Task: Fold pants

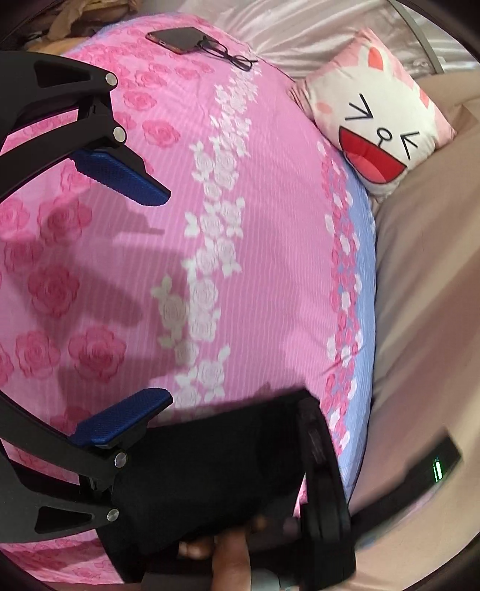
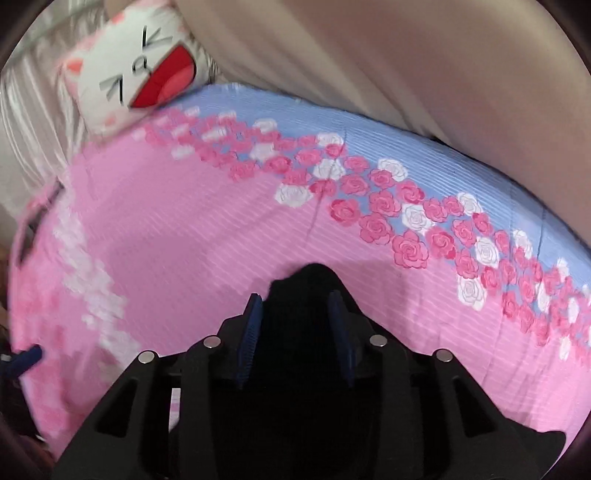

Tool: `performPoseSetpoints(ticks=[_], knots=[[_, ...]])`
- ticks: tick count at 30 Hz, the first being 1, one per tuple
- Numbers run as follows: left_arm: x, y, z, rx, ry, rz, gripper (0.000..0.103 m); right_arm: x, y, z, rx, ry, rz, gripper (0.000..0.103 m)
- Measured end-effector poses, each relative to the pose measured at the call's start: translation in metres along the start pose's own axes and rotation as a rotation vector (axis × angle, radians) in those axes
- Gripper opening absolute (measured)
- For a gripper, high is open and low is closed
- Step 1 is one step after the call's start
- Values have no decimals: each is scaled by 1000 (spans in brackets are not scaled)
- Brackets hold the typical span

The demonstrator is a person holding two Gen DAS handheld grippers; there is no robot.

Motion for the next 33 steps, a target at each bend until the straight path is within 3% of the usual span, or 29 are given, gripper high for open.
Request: performPoseSetpoints(ticks=[4, 7, 9, 10, 12, 13, 14, 15, 18, 21, 23, 24, 26, 30, 33], knots=[[-13, -6, -1, 20, -15, -1, 98, 28, -74, -42, 141, 68, 0, 34], [-11, -7, 3, 23, -18, -20, 98, 59, -89, -86, 88, 85, -79, 34], [-1, -11, 6, 32, -4, -39, 98, 107, -71, -124, -8, 162, -271, 34], [4, -13, 6, 38, 5, -44, 98, 131, -67, -142, -16, 207, -288, 42], [17, -19, 5, 46, 33, -50, 98, 165, -81, -163, 48, 368, -89, 32], [23, -22, 4, 50, 50, -49, 98, 166, -91, -163, 50, 391, -124, 29], [30, -25, 3, 55, 69, -41, 98, 156, -106, -158, 78, 357, -219, 32], [35, -27, 4, 60, 79, -41, 98, 148, -116, -154, 105, 333, -226, 32], [52, -35, 4, 73, 101, -52, 98, 123, -123, -146, 123, 273, -117, 30], [66, -35, 1, 72, 129, -57, 98, 127, -81, -162, 13, 227, -208, 32], [75, -26, -4, 56, 163, -19, 98, 143, -88, -176, 73, 312, -88, 29], [78, -21, -6, 45, 177, 5, 98, 147, -99, -176, 81, 346, -77, 29], [79, -14, -11, 31, 189, 38, 98, 137, -129, -181, 125, 328, -142, 33], [72, -20, -15, 27, 162, -3, 98, 128, -157, -210, 125, 303, -201, 33], [64, -20, -19, -6, 132, -61, 98, 148, -158, -252, 85, 384, -216, 34]])
Point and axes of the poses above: each gripper's, at about its wrist camera, not at the fingertips, and y roughly the way its jaws point, x to its right, z to its top, the point moved 3 cm from there along y, roughly the way its jaws point, and after that the axes turned 10 degrees about -x, right-handed, at the moved point
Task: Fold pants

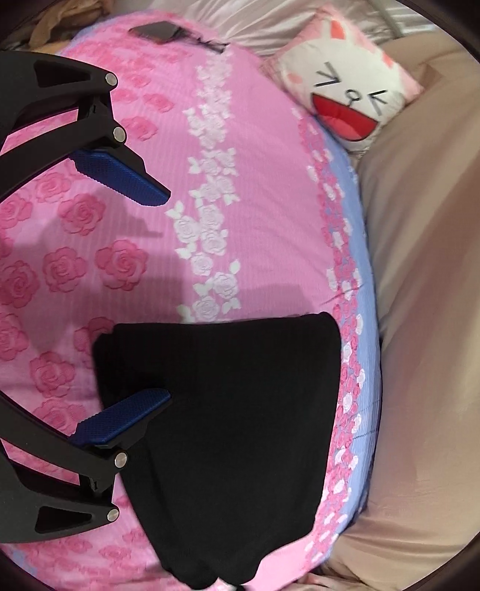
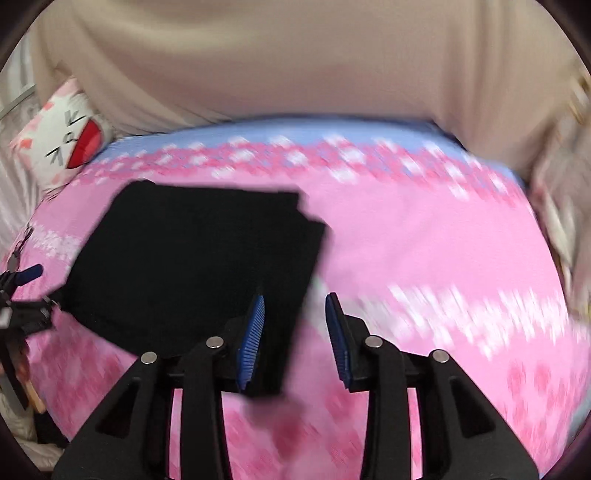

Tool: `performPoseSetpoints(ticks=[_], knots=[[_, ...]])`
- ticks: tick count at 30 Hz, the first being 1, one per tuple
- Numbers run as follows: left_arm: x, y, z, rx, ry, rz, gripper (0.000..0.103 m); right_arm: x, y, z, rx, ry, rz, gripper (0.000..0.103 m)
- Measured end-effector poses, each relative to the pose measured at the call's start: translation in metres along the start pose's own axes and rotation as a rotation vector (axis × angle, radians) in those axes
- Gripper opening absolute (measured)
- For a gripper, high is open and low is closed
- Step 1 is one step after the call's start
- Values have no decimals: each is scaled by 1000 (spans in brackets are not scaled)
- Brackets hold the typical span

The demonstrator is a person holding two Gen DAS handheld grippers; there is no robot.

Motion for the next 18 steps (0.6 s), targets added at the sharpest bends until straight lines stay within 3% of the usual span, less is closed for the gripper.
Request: performPoseSetpoints(ticks=[4, 8, 9, 11, 14, 18], knots=[[-4, 5, -9, -56, -32, -89, 98, 27, 3, -35, -50, 85, 28, 34], [2, 16, -17, -104, -48, -138, 98, 16, 5, -49, -62, 60, 93, 36], [5, 19, -18, -111, -47, -140, 98, 10, 6, -48, -59, 43, 110, 40], [11, 26, -20, -130, -44, -148, 98, -5, 6, -45, -41, -3, 120, 64], [14, 31, -19, -139, -58, -156, 98, -23, 9, -44, -28, -73, 110, 65], [17, 35, -15, -121, -29, -143, 98, -27, 27, -53, -80, -126, 12, 64]])
Point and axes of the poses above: each gripper's, at about its wrist camera, not at the fingertips, and y roughly the way its jaws point, x to its right, z to its top, the point moved 3 cm from there along y, roughly the way its jaws point, and after that the axes turned 10 degrees about -x, right-handed, at the moved point
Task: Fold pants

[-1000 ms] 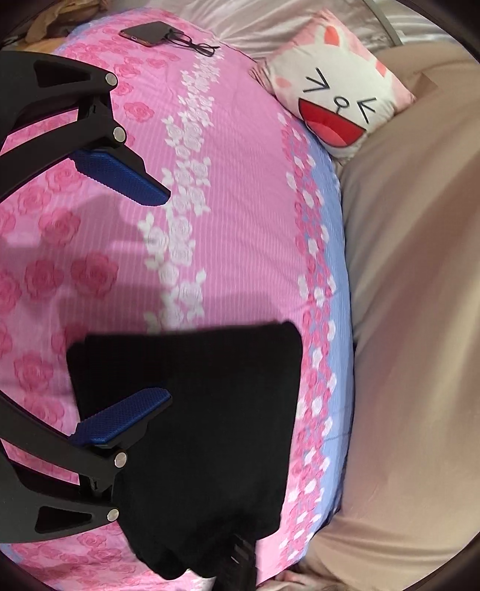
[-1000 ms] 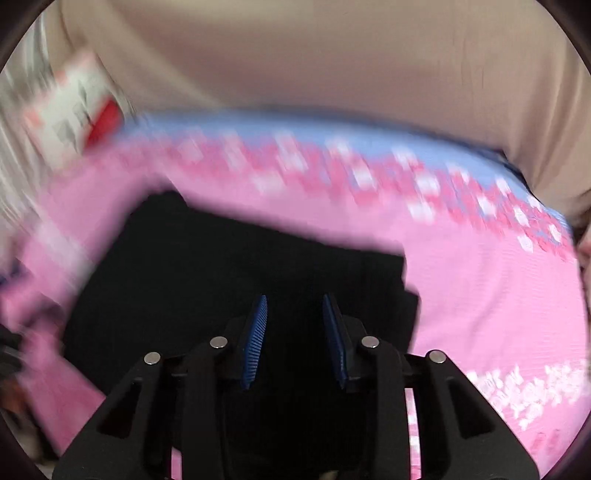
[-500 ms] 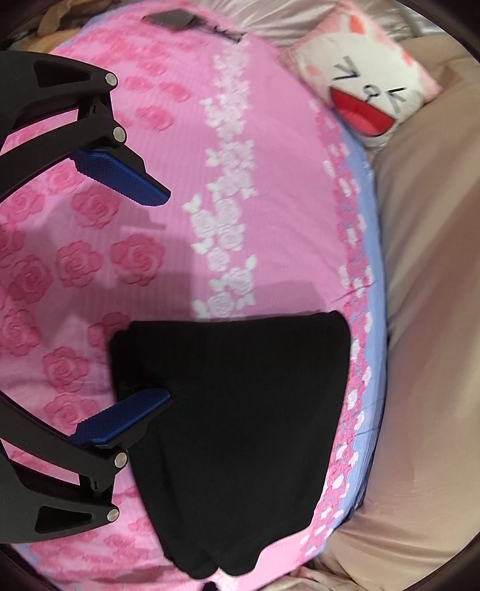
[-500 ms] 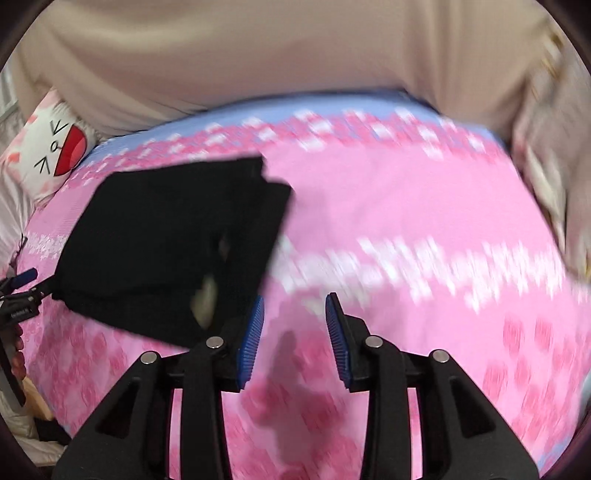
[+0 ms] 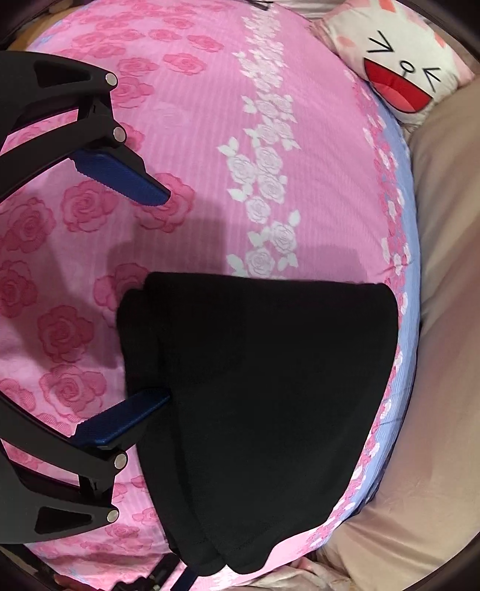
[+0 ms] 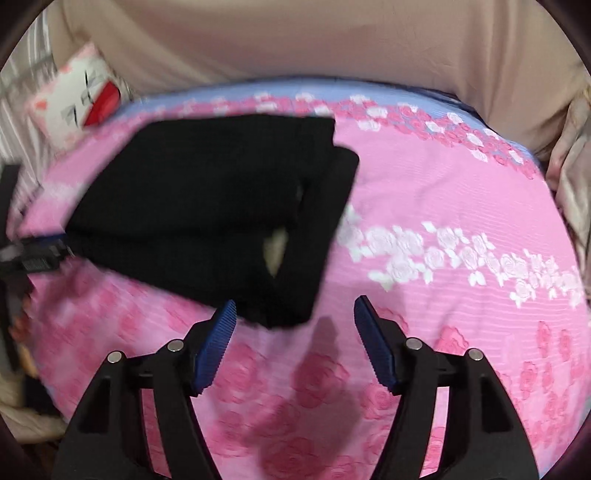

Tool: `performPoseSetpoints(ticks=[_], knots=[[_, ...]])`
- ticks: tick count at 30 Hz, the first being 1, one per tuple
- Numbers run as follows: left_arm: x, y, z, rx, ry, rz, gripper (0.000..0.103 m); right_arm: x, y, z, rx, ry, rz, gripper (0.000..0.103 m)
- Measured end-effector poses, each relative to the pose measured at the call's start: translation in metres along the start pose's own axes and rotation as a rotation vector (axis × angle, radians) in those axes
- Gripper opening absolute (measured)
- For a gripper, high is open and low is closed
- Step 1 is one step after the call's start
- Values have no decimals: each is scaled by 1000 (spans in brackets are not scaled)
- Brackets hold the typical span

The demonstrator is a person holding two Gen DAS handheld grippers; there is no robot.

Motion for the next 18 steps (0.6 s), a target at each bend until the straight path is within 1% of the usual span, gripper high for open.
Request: performPoseSetpoints(ticks=[3, 5, 8, 10, 12, 14, 16, 17, 18], knots=[[3, -2, -3, 21, 46, 14, 98, 2, 13, -7, -26, 1, -17, 65], [7, -5, -7, 33, 95, 34, 98, 6, 15, -7, -6, 19, -27, 64], [9, -5, -12, 29, 126, 42, 98, 12, 12, 2, 32, 77, 9, 64], [10, -3, -15, 23, 147, 44, 98, 9, 20, 10, 30, 72, 1, 64], [11, 3, -15, 34, 152, 60, 98, 5, 24, 14, 41, 73, 6, 62], [12, 4, -9, 51, 132, 43, 98, 5, 24, 19, 45, 89, 60, 42], [9, 5, 0, 63, 95, 18, 97, 8, 20, 23, 49, 114, 132, 31], [7, 7, 6, 57, 71, -8, 92, 9, 19, 25, 49, 119, 136, 25], [5, 10, 12, 45, 58, -46, 85, 11, 15, 25, 56, 129, 144, 23]])
Point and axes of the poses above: each gripper's, at about its wrist camera, not at the fingertips, and y roughly the way its jaws point, x to its right, z to its top, the point moved 3 cm from there along y, roughly the way its jaws point, and after that the axes turned 10 degrees about -x, right-handed, at the moved point
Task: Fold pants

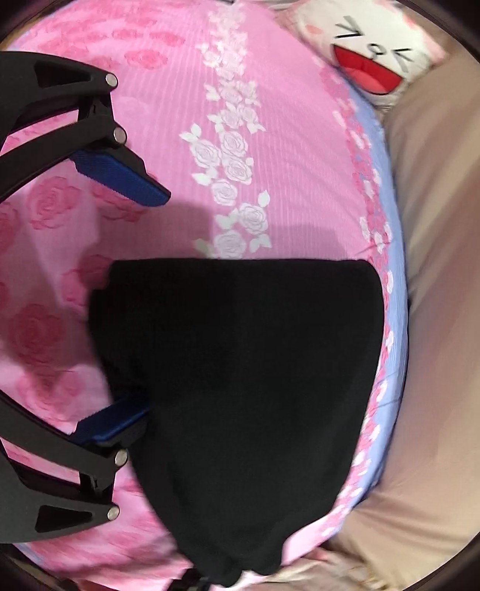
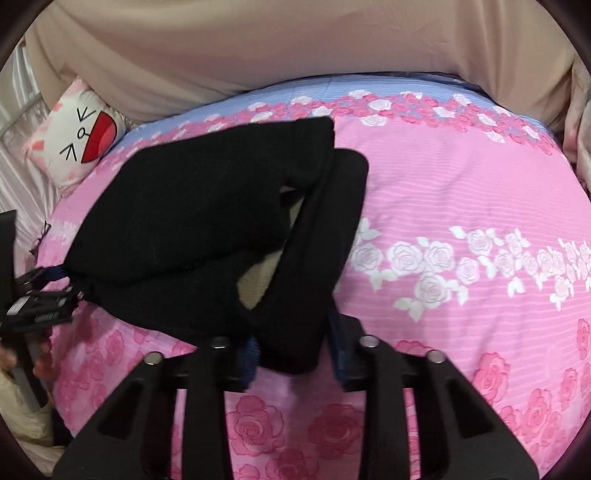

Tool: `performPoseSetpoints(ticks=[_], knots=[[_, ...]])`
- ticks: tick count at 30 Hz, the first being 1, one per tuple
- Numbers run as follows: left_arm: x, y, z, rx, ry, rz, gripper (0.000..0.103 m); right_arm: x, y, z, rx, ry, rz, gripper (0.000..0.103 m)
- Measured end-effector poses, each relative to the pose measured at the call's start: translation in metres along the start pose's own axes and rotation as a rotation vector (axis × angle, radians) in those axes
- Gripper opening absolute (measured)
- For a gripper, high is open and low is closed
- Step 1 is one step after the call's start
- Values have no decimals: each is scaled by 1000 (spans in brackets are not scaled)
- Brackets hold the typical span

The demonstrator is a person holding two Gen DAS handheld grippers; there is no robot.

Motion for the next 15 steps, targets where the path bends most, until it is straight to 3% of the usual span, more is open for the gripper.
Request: performPoseSetpoints(ticks=[4, 5, 7, 10, 12, 13, 14, 15], knots=[[1, -6, 3, -52, 6, -159, 28, 4, -30, -1, 48, 44, 54, 16], [1, -10, 1, -51, 14, -153, 25, 3, -37, -3, 55, 40, 46, 15], [1, -13, -9, -46, 50, -115, 28, 6, -38, -10, 41, 39, 15, 15], [-3, -6, -17, -27, 66, -109, 38, 20, 1, -27, -80, 51, 15, 16], [-4, -10, -19, -36, 67, -93, 60, 18, -7, -28, -64, 31, 5, 27], [-7, -18, -21, -28, 52, -80, 75, 16, -15, -28, -56, 22, -16, 43], [-11, -26, -23, -10, 42, -84, 80, 16, -21, -28, -43, 15, -25, 69], [-13, -37, -26, 9, 36, -100, 81, 15, -32, -27, -17, 7, -15, 81]])
Point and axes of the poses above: each gripper's, at about its wrist camera, not at the fingertips, and y roughly the way its jaws point, x to its right, z to its top, the point moved 3 cm from there along y, roughly the way its jaws point, and after that the axes turned 10 degrees about -x, right-handed, at the moved point
